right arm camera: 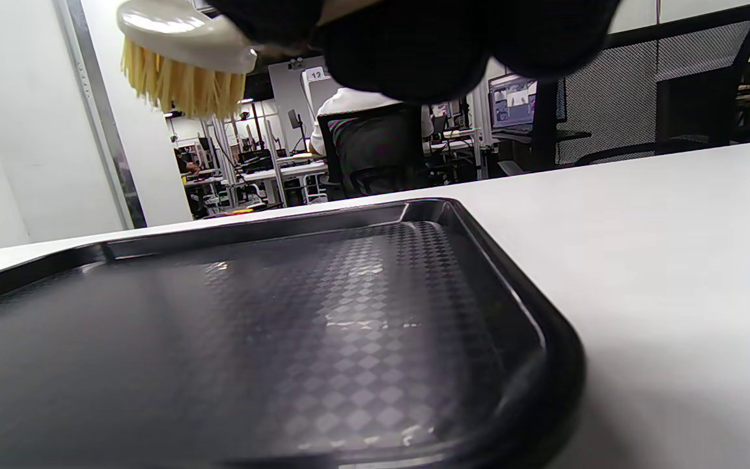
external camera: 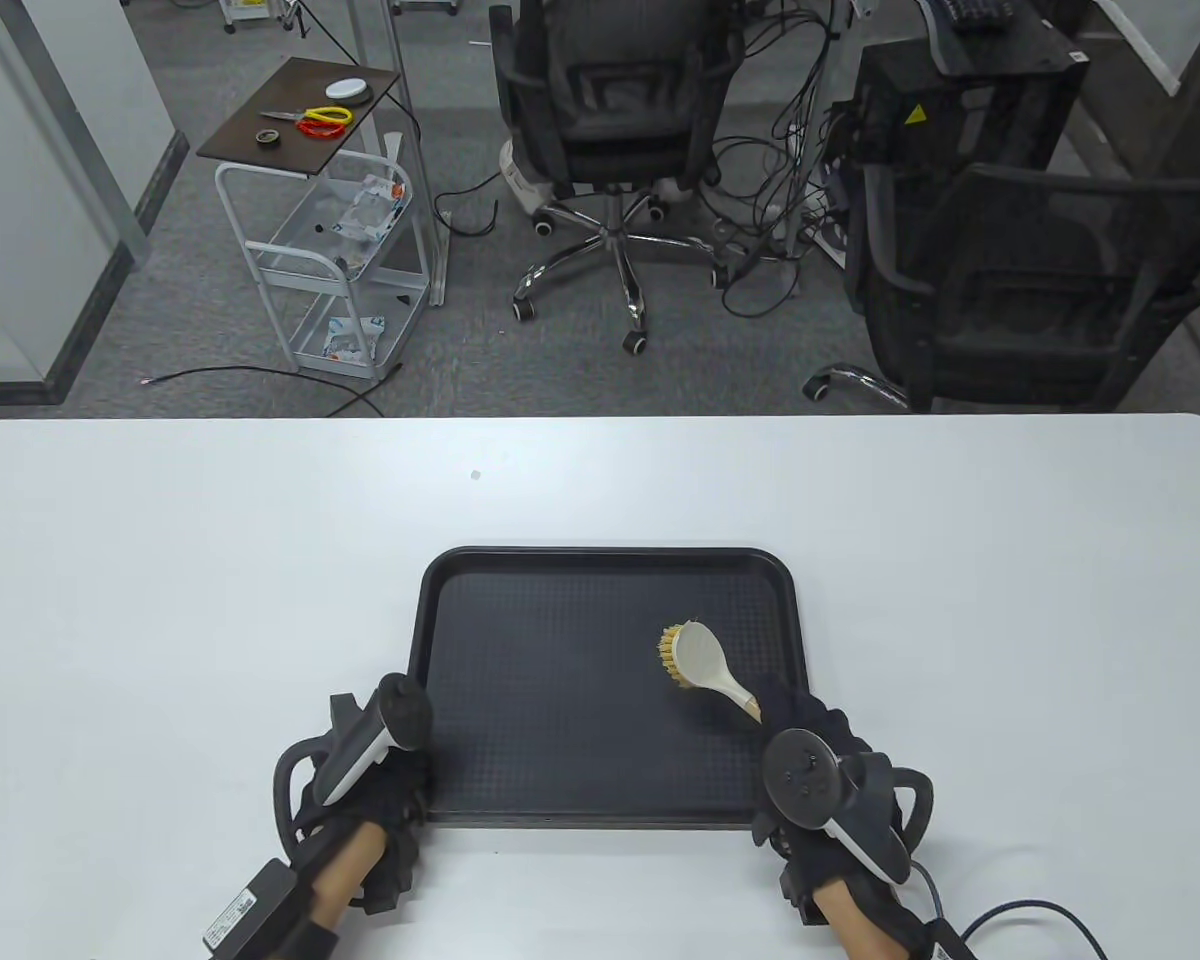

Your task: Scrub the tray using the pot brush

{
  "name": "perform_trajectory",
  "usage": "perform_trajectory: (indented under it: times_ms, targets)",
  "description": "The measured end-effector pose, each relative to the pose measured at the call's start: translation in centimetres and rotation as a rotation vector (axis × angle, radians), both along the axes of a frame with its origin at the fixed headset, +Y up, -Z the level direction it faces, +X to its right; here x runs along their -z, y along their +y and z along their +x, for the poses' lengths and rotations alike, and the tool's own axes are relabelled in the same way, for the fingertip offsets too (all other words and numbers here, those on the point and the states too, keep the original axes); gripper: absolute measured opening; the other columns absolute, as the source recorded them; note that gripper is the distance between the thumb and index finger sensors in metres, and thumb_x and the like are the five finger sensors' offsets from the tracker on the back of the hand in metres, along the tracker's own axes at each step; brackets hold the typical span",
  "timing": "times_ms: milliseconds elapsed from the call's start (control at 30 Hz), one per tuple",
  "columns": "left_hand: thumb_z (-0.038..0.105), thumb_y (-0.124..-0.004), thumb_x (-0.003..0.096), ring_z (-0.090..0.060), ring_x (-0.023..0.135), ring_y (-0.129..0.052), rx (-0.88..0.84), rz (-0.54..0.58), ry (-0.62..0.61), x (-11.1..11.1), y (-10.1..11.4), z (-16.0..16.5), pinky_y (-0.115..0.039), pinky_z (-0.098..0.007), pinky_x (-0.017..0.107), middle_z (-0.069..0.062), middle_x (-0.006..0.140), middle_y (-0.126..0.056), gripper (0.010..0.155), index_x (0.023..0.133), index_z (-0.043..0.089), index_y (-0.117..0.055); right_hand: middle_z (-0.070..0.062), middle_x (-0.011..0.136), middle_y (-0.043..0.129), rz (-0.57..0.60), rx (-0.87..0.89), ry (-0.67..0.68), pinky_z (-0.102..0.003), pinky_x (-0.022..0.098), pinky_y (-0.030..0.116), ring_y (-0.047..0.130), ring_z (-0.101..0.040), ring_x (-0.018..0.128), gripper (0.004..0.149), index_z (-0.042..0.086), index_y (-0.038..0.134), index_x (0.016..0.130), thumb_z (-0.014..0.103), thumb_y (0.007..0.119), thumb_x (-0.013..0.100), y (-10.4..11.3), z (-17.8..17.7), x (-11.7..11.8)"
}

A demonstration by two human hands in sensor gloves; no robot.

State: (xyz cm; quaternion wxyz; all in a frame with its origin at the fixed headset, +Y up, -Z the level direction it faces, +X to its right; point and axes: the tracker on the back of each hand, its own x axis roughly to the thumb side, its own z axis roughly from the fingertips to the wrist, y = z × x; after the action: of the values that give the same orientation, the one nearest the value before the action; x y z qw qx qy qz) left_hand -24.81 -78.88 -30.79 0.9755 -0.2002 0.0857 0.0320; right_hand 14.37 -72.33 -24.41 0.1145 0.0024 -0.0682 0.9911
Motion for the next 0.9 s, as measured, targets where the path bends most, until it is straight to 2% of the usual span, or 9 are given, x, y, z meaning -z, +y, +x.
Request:
perform_trajectory:
  times_ms: [100,233,333,467,567,667,900]
  targets:
    - [0.046,-0.073,0.0440,-0.021,0.052,-0.084,-0.022,-0.009,0.001,0.0,-0.2,-0.4,-0.065,-0.050,0.062,-0.003,0.063,-0.081,0.077,0.106,0.018,-0.036,-0.005,0.096,0.073,0.014,0.006,0.016,-0.049,0.058,0.075,0.085,-0.024,0.076,0.057,0.024,0.057,0.105,0.028,0.075,0.050,0.6,-0.7,0.1]
    - [0.047,-0.072,0.0444,-0.021,0.046,-0.086,-0.040,-0.020,0.008,0.2,-0.4,-0.6,-0.067,-0.050,0.061,-0.002,0.055,-0.084,0.077,0.105,0.018,-0.035,-0.002,0.097,0.074,0.046,-0.015,0.065,-0.051,0.058,0.077,0.089,-0.028,0.081,0.056,0.028,0.058,0.105,0.029,0.075,0.051,2.4,-3.3,1.6]
    - [0.048,-0.072,0.0444,-0.021,0.043,-0.086,-0.041,-0.033,0.009,0.2,-0.4,-0.6,-0.068,-0.049,0.059,-0.002,0.052,-0.085,0.078,0.105,0.017,-0.034,-0.001,0.097,0.074,0.041,-0.040,0.101,-0.047,0.052,0.081,0.093,-0.024,0.069,0.056,0.030,0.059,0.104,0.030,0.076,0.051,3.8,-6.5,3.7]
    - [0.048,-0.073,0.0443,-0.020,0.041,-0.087,-0.042,-0.035,0.012,0.2,-0.3,-0.6,-0.069,-0.048,0.058,-0.002,0.050,-0.086,0.078,0.105,0.017,-0.034,-0.001,0.098,0.073,0.030,-0.115,0.143,-0.046,0.051,0.080,0.090,-0.022,0.070,0.057,0.030,0.058,0.104,0.029,0.076,0.050,4.5,-12.2,7.2]
    - [0.048,-0.072,0.0445,-0.020,0.040,-0.087,-0.048,-0.036,0.012,0.2,-0.4,-0.6,-0.069,-0.048,0.058,-0.002,0.049,-0.086,0.078,0.105,0.017,-0.034,-0.001,0.100,0.069,-0.027,-0.156,0.146,-0.046,0.056,0.077,0.086,-0.022,0.074,0.059,0.031,0.054,0.105,0.026,0.076,0.050,3.8,-15.8,9.8]
    - [0.048,-0.072,0.0445,-0.020,0.041,-0.087,-0.048,-0.035,0.010,0.2,-0.5,-0.6,-0.069,-0.048,0.058,-0.002,0.049,-0.086,0.078,0.105,0.017,-0.033,0.003,0.102,0.071,-0.126,-0.168,0.149,-0.046,0.059,0.077,0.086,-0.022,0.077,0.059,0.035,0.056,0.104,0.026,0.077,0.050,1.9,-18.8,12.2]
    - [0.047,-0.071,0.0449,-0.021,0.041,-0.086,-0.046,-0.041,0.004,0.3,-0.5,-0.6,-0.068,-0.048,0.058,-0.002,0.050,-0.085,0.078,0.105,0.016,-0.032,0.007,0.101,0.073,-0.158,-0.196,0.093,-0.043,0.057,0.080,0.089,-0.019,0.075,0.059,0.040,0.054,0.102,0.028,0.077,0.049,-2.1,-22.2,15.1]
